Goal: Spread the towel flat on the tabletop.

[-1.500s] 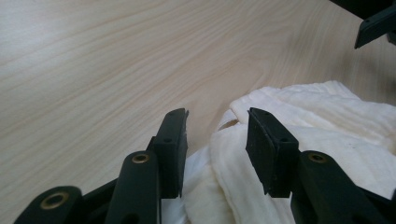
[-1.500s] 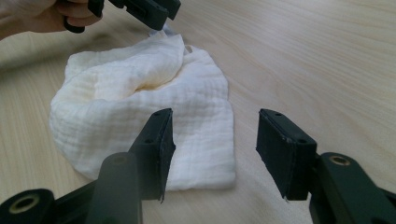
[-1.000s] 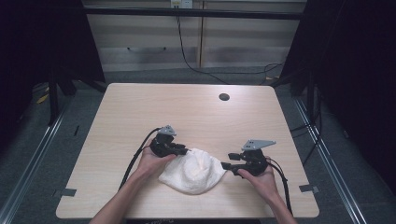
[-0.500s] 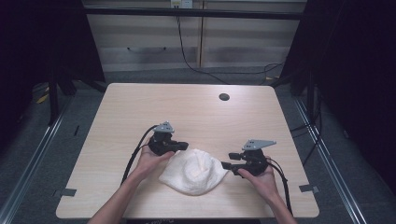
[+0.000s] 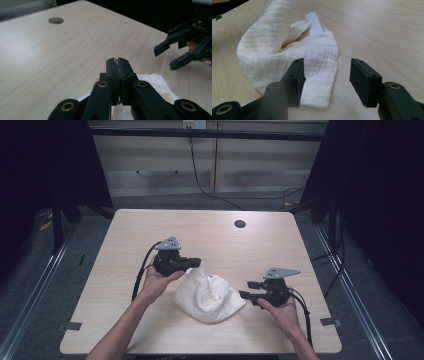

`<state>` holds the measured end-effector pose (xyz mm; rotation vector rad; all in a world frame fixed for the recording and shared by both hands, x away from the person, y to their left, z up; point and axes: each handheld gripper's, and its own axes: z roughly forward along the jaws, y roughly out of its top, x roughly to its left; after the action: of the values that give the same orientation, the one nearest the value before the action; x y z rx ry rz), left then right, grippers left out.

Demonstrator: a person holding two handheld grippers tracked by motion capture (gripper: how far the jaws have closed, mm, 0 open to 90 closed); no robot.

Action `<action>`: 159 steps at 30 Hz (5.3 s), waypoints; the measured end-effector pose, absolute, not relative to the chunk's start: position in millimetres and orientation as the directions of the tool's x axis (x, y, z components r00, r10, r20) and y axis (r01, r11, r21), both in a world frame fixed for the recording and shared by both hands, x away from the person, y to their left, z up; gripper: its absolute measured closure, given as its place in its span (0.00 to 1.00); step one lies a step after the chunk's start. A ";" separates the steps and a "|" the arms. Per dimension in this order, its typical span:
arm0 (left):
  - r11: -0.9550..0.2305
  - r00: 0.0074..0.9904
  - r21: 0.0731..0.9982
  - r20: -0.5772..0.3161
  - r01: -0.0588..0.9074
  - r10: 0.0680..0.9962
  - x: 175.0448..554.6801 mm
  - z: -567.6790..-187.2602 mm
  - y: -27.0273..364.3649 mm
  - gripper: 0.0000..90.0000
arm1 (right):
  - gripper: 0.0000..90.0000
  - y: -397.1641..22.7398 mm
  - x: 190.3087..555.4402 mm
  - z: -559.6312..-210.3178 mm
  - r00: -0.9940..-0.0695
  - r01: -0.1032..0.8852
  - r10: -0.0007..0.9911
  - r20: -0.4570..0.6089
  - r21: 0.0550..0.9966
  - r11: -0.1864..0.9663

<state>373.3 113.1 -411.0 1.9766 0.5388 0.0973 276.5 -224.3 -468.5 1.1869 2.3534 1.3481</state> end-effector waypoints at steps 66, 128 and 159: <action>-0.307 0.797 0.839 -0.220 0.448 0.562 361.2 -462.1 217.7 0.98 | 0.98 -200.7 380.1 -491.1 -0.635 0.616 0.718 0.284 0.748 0.249; -0.085 0.717 0.963 -0.129 0.254 0.685 448.4 -289.5 206.1 0.98 | 0.99 -245.9 425.2 -284.0 -0.563 0.379 0.807 0.178 0.924 0.060; -0.191 0.800 0.921 -0.175 0.339 0.574 345.8 -420.8 220.1 0.98 | 0.98 -253.2 305.4 -413.5 -0.647 0.488 0.720 0.251 0.861 0.139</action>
<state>345.8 220.1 -420.8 1.8011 0.7032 0.2471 305.4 -253.2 -413.5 1.1880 2.1908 1.5158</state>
